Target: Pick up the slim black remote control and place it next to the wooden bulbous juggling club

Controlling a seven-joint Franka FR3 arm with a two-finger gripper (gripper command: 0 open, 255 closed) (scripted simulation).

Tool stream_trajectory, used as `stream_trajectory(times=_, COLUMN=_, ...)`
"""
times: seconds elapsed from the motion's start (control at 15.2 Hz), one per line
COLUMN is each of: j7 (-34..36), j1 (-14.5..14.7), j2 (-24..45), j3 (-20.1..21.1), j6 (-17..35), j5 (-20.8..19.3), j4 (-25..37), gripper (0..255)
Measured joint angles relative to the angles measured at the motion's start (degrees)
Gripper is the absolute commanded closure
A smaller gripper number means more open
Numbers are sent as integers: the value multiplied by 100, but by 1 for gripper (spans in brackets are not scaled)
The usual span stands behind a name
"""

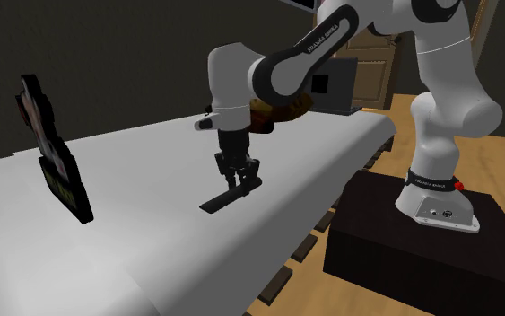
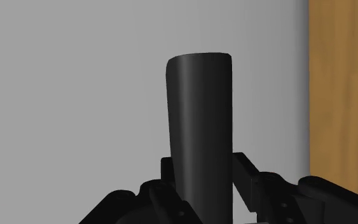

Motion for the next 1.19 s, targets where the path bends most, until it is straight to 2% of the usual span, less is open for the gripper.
stream_trajectory(times=1.19, j7=-48, j1=-46, j2=-571, j3=70, j6=-1137, j5=154, j4=571, gripper=255)
